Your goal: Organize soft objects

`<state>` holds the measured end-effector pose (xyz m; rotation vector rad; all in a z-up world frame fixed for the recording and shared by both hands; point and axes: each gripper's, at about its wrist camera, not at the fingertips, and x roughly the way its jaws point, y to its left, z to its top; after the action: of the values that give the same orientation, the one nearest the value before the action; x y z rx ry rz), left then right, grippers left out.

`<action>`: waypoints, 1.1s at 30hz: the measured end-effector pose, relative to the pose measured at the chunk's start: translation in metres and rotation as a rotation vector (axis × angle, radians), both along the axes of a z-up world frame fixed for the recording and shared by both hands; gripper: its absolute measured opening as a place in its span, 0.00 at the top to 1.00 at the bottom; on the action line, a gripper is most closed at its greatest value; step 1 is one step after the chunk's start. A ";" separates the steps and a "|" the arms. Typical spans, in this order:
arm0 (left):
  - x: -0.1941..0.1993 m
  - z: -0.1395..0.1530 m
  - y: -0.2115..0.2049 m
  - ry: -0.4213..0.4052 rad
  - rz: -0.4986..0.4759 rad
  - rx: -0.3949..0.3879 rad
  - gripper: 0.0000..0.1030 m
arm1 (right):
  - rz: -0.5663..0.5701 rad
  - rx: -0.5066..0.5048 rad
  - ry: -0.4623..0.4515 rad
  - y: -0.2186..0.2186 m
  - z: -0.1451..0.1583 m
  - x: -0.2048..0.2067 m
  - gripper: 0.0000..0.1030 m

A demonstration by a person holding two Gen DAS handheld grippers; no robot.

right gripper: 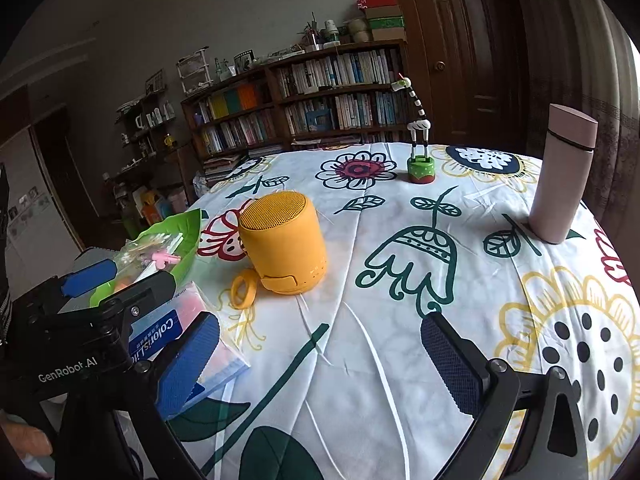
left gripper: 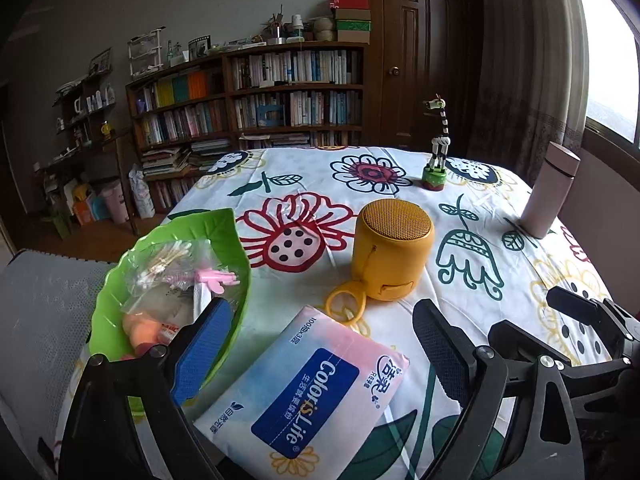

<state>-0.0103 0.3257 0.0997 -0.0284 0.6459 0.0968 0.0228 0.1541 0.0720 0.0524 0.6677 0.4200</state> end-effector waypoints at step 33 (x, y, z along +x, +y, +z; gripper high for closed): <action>-0.042 -0.024 0.148 0.047 0.422 0.070 0.00 | 0.309 -0.155 -0.053 0.164 0.003 0.005 0.00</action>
<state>-0.0521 0.4738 0.0759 -0.0955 0.6755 0.5285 0.0275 0.3181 0.0754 -0.2107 0.6565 0.6628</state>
